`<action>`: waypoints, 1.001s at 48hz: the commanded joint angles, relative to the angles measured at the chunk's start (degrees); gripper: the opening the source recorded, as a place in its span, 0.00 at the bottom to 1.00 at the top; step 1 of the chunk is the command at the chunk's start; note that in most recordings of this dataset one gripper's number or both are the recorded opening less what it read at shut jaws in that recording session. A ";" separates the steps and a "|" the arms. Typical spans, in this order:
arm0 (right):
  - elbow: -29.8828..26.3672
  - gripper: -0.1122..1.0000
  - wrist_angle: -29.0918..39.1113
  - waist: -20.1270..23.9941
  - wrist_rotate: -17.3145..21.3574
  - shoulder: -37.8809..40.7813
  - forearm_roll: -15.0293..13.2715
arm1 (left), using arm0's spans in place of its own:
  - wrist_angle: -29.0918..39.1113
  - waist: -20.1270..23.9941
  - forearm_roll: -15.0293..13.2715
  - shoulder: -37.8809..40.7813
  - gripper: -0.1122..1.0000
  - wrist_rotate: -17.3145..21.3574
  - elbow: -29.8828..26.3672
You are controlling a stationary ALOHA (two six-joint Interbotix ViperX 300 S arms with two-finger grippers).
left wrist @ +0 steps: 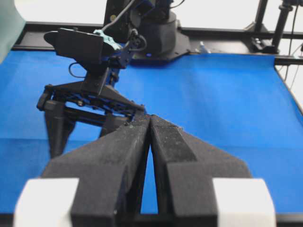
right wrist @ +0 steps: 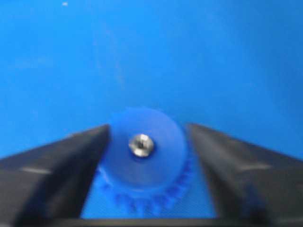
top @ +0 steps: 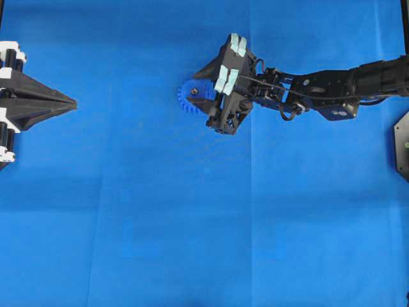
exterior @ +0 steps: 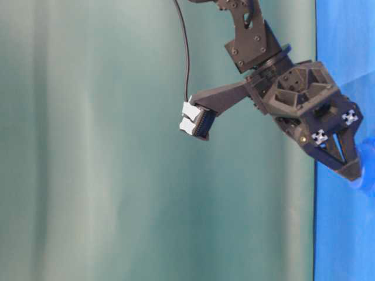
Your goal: Insert the shaft placed at a random location into the center hole of the small gear at another random location.
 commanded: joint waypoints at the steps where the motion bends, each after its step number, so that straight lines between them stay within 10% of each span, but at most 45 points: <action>1: -1.32 0.82 -0.26 0.18 -0.18 -1.32 0.35 | -0.35 0.09 0.09 0.18 0.12 0.00 -0.53; 48: 1.93 0.76 3.52 0.18 -0.53 -16.26 0.26 | 1.93 0.00 0.09 -1.67 0.12 -0.09 -0.62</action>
